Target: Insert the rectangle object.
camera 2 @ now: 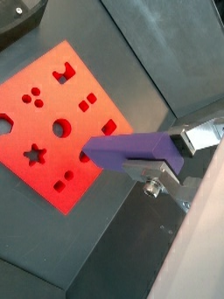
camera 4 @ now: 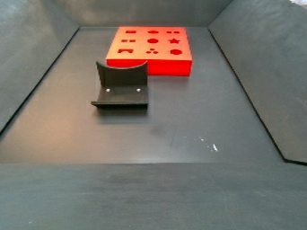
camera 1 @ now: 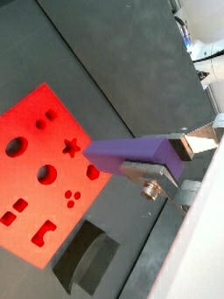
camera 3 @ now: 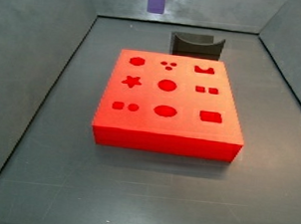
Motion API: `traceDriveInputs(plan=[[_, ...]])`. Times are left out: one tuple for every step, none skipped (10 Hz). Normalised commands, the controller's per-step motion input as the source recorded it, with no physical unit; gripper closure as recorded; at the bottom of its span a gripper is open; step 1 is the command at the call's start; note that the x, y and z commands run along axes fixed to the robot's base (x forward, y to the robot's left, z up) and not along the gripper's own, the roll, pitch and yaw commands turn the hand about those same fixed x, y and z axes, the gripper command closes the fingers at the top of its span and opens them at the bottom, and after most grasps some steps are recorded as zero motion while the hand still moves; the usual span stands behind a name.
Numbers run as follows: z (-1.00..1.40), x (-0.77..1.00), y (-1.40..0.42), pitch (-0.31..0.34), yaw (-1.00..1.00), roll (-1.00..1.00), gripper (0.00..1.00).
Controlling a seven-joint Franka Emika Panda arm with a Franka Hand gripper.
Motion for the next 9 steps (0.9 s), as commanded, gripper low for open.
traceDriveInputs(plan=[[-0.33, 0.19, 0.15, 0.000, -0.29, -0.08, 1.00], [-0.61, 0.38, 0.09, 0.000, -0.82, 0.00, 1.00], [-0.69, 0.46, 0.09, 0.011, -0.69, 0.03, 1.00], [-0.56, 0.67, -0.03, 0.000, -0.45, 0.08, 1.00], [-0.62, 0.57, -0.18, 0.000, -0.51, 0.10, 1.00], [-0.55, 0.43, -0.22, 0.000, -0.64, 0.01, 1.00], [-0.45, 0.17, -0.24, 0.000, -0.75, 0.00, 1.00], [-0.41, 0.00, -0.23, -0.007, -0.87, 0.00, 1.00], [-0.45, 0.09, -0.21, 0.000, -0.81, 0.00, 1.00]])
